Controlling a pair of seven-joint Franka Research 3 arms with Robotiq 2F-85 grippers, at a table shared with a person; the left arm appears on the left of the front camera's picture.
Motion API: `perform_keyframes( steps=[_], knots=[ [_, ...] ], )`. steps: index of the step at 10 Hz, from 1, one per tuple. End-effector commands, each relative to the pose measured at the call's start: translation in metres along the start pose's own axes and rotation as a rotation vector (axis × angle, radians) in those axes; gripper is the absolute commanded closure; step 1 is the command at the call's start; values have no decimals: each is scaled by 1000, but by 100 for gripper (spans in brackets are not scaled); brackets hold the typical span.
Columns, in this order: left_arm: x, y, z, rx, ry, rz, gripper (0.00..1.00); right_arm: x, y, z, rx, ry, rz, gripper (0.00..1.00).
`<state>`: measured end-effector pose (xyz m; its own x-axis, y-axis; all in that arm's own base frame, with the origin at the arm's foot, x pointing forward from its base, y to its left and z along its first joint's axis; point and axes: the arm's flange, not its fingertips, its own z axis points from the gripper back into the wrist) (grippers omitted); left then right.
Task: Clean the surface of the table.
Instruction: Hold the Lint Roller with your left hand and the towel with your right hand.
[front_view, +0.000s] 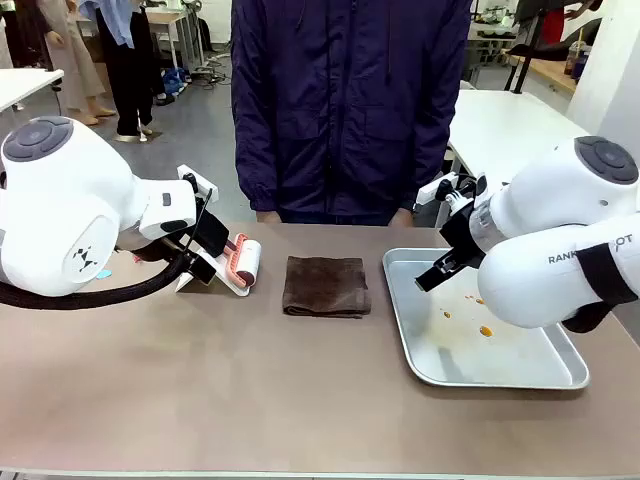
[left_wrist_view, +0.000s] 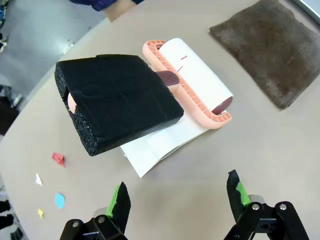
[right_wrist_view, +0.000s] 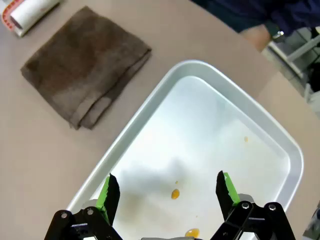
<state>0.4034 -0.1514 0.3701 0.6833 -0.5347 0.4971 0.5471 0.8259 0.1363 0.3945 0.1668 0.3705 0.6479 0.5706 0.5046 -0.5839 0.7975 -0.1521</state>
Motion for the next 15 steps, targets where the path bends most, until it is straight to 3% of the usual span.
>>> perform_keyframes(
  steps=[1,14,15],
  knots=[
    [0,0,0,0,0,0,0,0,0,0,0,-1,0,0],
    [0,0,0,0,0,1,0,0,0,0,0,0,1,0],
    [-1,0,9,-31,56,-9,0,-3,-6,10,61,17,-21,0]
  ],
)
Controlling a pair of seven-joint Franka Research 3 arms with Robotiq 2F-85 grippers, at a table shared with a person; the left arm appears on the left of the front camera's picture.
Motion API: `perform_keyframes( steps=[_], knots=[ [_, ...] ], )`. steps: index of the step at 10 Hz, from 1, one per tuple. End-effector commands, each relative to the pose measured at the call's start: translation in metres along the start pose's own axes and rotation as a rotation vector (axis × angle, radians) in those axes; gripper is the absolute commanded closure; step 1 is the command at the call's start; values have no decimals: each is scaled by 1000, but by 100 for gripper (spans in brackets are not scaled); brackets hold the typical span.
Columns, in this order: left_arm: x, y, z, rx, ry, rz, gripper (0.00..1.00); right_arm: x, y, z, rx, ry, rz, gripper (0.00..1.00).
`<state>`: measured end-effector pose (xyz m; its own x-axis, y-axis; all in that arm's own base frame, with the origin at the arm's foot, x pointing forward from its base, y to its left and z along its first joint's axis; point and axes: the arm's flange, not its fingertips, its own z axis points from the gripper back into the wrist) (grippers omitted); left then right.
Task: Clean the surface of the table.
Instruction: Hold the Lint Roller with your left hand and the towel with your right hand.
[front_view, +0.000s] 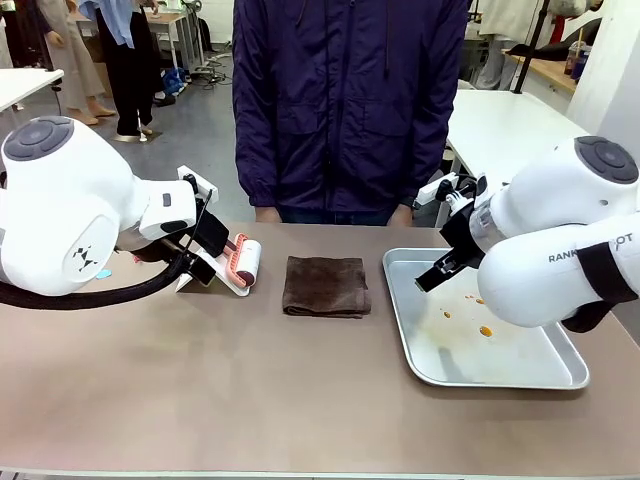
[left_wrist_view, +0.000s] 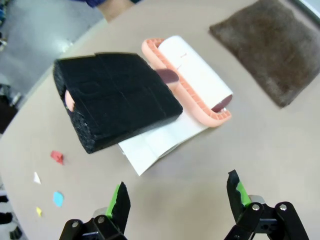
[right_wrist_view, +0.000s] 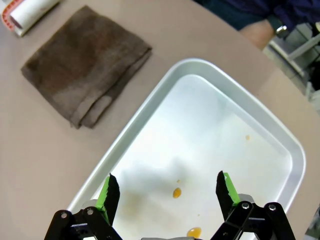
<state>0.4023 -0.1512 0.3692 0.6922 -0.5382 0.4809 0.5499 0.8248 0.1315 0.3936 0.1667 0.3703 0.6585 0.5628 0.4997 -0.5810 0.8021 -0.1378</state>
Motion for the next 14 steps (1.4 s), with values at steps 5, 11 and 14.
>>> perform_keyframes(
  steps=[5,11,14],
  knots=[
    [-5,20,94,-308,71,300,0,-13,-36,83,339,196,-467,0],
    [-129,166,140,-774,-266,681,0,-161,-143,151,886,-351,-990,0],
    [-187,205,129,-794,-342,825,0,-217,-192,133,985,-469,-1153,0]
  ],
)
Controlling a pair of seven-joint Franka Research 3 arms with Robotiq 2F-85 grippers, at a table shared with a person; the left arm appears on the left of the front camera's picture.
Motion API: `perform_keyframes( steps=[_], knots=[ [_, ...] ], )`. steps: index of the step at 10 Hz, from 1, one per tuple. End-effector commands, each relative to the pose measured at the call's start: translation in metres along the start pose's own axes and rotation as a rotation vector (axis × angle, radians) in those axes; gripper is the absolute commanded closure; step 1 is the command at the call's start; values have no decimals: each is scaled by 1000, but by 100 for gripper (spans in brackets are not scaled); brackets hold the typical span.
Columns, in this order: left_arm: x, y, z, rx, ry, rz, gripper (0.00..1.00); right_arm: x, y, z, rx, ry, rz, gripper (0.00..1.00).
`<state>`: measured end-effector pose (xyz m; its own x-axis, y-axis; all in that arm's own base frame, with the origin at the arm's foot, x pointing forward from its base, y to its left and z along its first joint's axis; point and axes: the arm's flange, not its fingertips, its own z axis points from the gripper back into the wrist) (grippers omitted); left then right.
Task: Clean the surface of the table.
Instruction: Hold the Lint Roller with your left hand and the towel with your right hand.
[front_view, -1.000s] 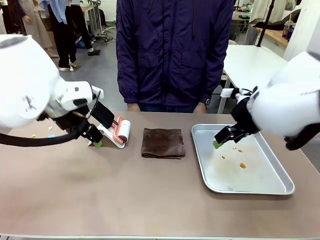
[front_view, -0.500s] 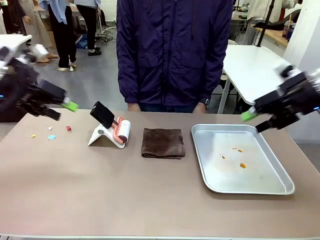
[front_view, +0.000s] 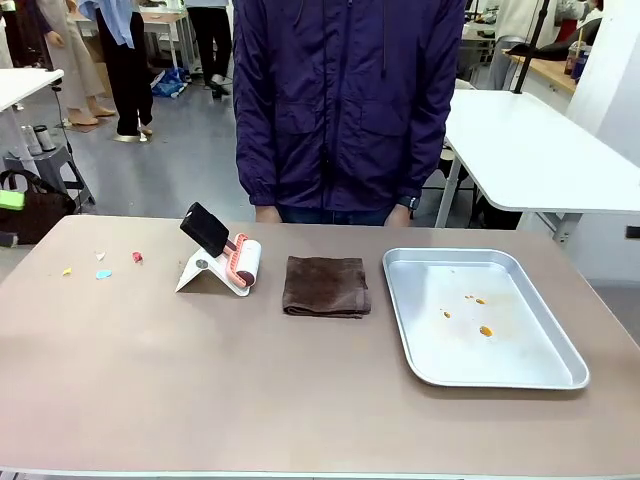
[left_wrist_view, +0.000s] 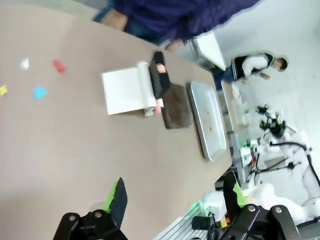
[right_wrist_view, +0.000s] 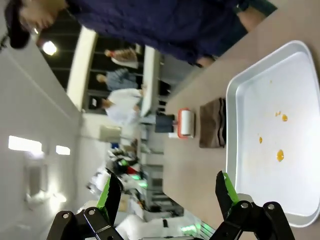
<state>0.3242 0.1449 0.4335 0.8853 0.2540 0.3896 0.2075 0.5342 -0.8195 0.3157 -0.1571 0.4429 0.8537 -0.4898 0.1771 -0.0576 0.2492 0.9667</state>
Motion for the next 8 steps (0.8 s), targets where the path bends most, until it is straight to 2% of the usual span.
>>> perform_keyframes(
  steps=[1,4,5,6,8],
  knots=[
    [-15,13,-20,-90,-84,73,0,-24,-54,-5,89,-25,-55,0],
    [-29,-2,-57,-126,-178,168,0,-18,-81,5,92,-90,-100,0],
    [-30,-4,-66,-70,-224,173,0,-17,-82,4,51,-105,-100,0],
    [11,20,-26,-115,-142,174,0,-3,-85,18,84,-69,-131,0],
    [11,20,-26,-115,-142,174,0,-3,-85,18,84,-69,-131,0]
  ],
)
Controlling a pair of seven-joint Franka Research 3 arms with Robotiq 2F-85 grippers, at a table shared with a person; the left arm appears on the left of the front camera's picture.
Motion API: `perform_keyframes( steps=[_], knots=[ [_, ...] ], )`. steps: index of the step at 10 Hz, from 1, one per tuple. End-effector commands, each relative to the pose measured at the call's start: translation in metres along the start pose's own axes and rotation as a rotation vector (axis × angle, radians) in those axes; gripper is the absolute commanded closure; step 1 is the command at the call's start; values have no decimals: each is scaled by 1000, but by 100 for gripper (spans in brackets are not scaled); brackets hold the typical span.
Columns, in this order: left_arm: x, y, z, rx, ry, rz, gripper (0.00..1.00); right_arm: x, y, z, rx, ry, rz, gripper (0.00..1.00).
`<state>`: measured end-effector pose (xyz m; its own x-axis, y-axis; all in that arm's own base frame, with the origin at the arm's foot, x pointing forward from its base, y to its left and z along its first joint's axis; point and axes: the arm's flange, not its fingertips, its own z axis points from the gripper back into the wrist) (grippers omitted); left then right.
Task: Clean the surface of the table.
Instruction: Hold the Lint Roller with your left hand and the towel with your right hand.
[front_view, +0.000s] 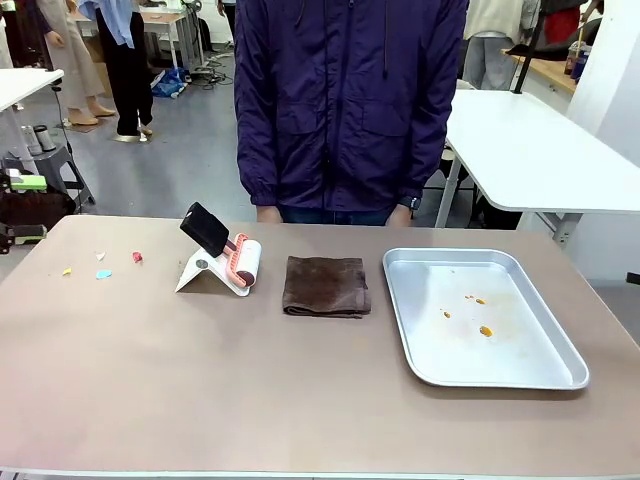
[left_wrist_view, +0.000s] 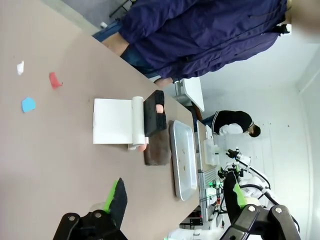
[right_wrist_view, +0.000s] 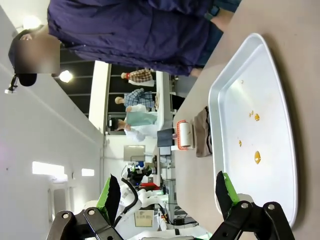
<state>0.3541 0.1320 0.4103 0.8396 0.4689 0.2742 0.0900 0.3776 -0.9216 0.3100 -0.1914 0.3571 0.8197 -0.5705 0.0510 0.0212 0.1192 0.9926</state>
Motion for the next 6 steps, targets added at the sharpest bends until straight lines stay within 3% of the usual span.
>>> perform_keyframes(
  steps=[1,6],
  knots=[
    [-1,1,7,-9,16,-19,0,0,6,2,16,-1,7,0],
    [-1,1,7,-9,16,-19,0,0,6,2,16,-1,7,0]
  ],
)
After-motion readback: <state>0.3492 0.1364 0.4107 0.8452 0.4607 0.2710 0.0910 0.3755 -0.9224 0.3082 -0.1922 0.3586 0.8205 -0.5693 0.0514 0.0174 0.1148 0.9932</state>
